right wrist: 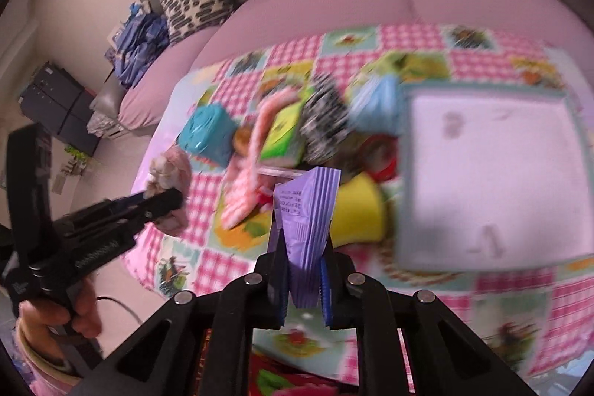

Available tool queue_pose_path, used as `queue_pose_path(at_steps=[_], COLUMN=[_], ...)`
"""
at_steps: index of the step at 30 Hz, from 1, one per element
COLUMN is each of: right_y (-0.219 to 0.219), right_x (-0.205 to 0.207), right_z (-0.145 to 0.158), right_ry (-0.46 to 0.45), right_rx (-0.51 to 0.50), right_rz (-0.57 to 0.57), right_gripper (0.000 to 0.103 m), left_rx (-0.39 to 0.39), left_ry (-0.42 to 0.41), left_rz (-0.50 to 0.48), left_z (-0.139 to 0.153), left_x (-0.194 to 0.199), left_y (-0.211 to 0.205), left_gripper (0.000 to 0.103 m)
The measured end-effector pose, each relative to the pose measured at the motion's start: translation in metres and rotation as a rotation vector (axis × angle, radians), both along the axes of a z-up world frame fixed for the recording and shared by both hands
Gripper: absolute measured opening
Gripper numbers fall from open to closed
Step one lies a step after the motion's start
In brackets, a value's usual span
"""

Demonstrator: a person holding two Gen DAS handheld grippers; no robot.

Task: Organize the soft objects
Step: 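Grasp and lift the floral scrunchie with left tool while right tool lifts purple packet, then lower both items into the white tray and open both tools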

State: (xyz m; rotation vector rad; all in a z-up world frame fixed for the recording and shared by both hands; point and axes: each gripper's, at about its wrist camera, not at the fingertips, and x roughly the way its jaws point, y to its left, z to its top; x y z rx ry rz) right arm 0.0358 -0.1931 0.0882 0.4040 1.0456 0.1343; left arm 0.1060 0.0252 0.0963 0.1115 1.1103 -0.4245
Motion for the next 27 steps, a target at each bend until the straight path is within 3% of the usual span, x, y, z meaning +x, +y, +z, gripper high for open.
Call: queue_pose_path(at_steps=[11,16,23,27], right_y=[-0.095,-0.144,-0.199,-0.219], right_x=[-0.013,-0.017,-0.011,-0.001], right_z=[0.034,0.035,0.030,0.014], right_ry=[-0.040,-0.014,0.025,0.057], right_rx=[-0.113,-0.135,-0.163,-0.149], right_rz=[-0.139,-0.221,-0.296,-0.324], right_gripper=[0.014,0.014,0.014,0.014], left_rx=[0.051,0.013,-0.012,-0.008], left_ry=[-0.100,-0.124,-0.157,-0.132], left_rz=[-0.130,-0.145,-0.215,-0.267], left_z=[0.059,0.076,0.078,0.054], left_x=[0.020,0.030,0.037,0.041], left_y=[-0.102,-0.143,-0.203,-0.236], left_gripper=[0.029,0.028,0.028,0.028])
